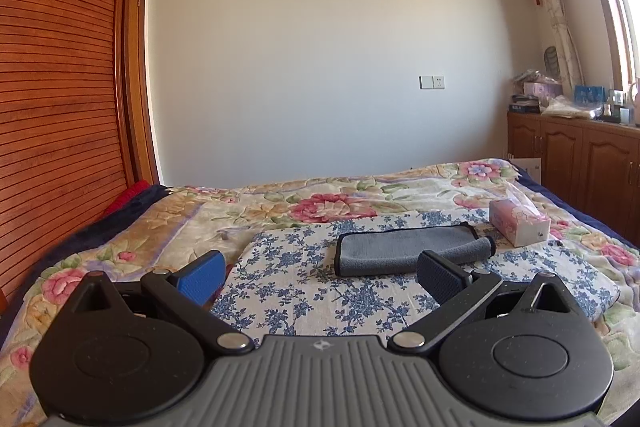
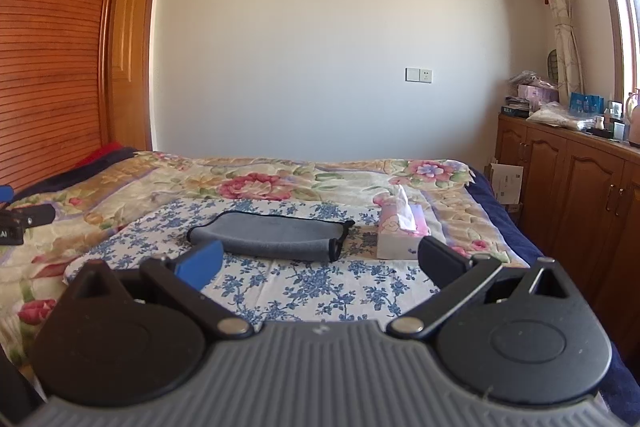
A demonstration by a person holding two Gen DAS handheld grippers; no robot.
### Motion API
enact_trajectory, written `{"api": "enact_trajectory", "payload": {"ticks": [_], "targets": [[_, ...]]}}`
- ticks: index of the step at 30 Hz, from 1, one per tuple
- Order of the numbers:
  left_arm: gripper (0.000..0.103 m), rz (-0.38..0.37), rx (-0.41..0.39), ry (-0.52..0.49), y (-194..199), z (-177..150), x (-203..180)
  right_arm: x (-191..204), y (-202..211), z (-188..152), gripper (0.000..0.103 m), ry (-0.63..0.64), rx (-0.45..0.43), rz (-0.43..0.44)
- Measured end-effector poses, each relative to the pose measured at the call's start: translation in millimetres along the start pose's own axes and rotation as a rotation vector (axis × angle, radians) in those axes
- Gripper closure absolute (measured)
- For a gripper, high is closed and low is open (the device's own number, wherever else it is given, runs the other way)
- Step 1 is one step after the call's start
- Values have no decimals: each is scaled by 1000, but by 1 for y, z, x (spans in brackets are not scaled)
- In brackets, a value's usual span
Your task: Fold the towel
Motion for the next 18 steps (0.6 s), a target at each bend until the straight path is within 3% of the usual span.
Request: {"api": "enact_trajectory", "payload": {"ticks": [18], "targets": [[0, -3, -32, -4, 5, -4, 0, -3, 1, -2, 0, -22, -15, -19]]}}
Point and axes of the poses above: each gripper's, at about its wrist camera, not at the fingertips, and y roughly against the way its jaws point, x to its left, z to its top, the point moved 4 cm from there along -y, roughly the way its jaws point, and after that the axes turned 7 degrees about x, right-handed, at the moved point
